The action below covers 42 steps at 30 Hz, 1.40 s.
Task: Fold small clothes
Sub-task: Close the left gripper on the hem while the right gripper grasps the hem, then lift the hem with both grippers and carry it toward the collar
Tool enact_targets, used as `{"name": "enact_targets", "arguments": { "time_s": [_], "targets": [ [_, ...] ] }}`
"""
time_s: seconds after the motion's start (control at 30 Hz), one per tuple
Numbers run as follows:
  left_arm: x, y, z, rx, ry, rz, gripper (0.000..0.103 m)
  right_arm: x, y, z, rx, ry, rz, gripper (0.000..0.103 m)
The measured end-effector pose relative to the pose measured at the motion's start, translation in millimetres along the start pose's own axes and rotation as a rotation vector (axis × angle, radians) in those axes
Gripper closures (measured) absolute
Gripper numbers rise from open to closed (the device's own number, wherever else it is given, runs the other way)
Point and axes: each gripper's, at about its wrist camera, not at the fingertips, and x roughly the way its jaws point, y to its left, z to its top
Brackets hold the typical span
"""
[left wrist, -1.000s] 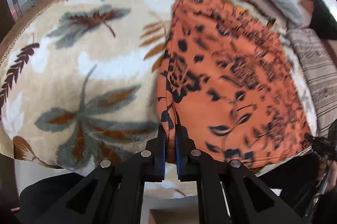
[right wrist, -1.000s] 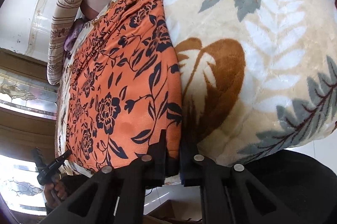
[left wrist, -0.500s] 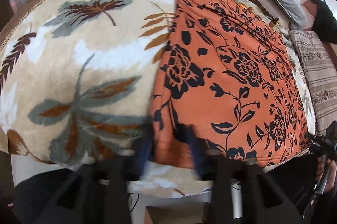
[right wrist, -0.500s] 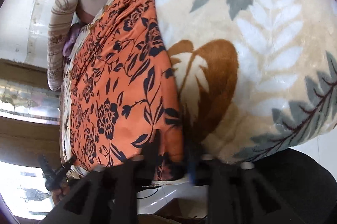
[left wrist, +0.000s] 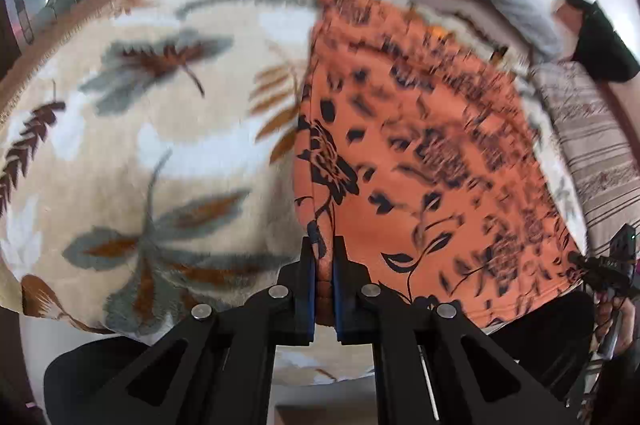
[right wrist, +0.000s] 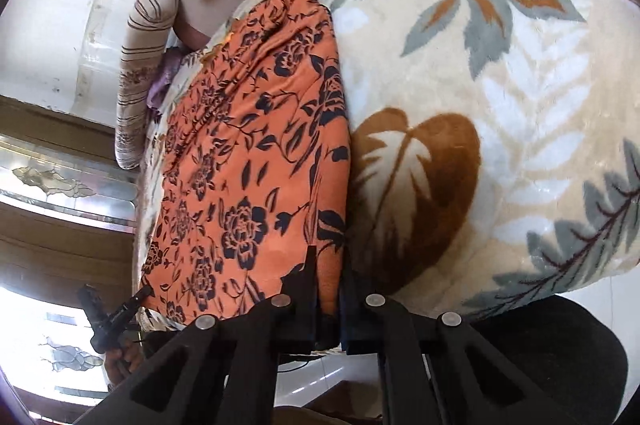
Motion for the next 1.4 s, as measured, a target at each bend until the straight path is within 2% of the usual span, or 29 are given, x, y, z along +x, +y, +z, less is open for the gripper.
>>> {"name": "enact_targets", "arguments": {
  "time_s": [0.03, 0.1, 0.23, 0.3, 0.4, 0.47, 0.77, 1.0, 1.13, 1.23, 1.37, 1.4],
  "targets": [
    [9.9, 1.9, -1.5, -0.008, 0.036, 0.013, 0.096, 4.2, -5.0, 0.4, 0.018, 0.013, 0.001, 0.095],
    [11.8, 4.0, -3.5, -0.011, 0.046, 0.019, 0.096, 9.2, -8.6, 0.0, 0.04, 0.027, 0.021, 0.095],
    [-3.7, 2.9, 7.1, -0.02, -0.009, -0.036, 0.096, 0.9, -1.3, 9.3, 0.025, 0.004, 0.081, 0.096],
    [-4.8, 4.2, 10.8, -0.023, -0.024, -0.03, 0.096, -2.8, 3.5, 17.5, 0.011, -0.021, 0.104, 0.096],
    [22.4, 11.4, 7.5, -0.041, 0.066, 0.029, 0.096, 15.0, -3.7, 22.2, 0.024, 0.023, 0.072, 0.095],
    [22.1, 12.0, 5.2, -0.047, 0.052, 0.017, 0.096, 22.4, -4.7, 21.7, 0.033, 0.038, 0.063, 0.095],
    [10.9, 12.7, 1.8, -0.043, 0.02, -0.011, 0.096, 10.0, -0.7, 14.4, 0.029, -0.001, 0.074, 0.095],
    [-25.7, 8.1, 1.9, -0.02, -0.064, -0.047, 0.096, -10.7, -1.4, 9.2, 0.047, -0.057, 0.168, 0.095],
    [-44.7, -1.5, 30.1, -0.008, -0.134, -0.076, 0.096, -18.3, 8.2, 29.6, 0.049, -0.093, 0.248, 0.095],
    [-55.4, -10.4, 69.2, 0.017, -0.183, -0.104, 0.096, -20.9, 22.3, 59.8, 0.035, -0.12, 0.313, 0.095],
    [-52.8, -25.9, 140.4, 0.077, -0.239, -0.112, 0.096, -19.8, 52.3, 132.0, -0.008, -0.172, 0.367, 0.096],
    [-49.1, -29.8, 164.2, 0.092, -0.258, -0.105, 0.096, -19.7, 62.4, 164.8, -0.018, -0.198, 0.382, 0.096]
  ]
}}
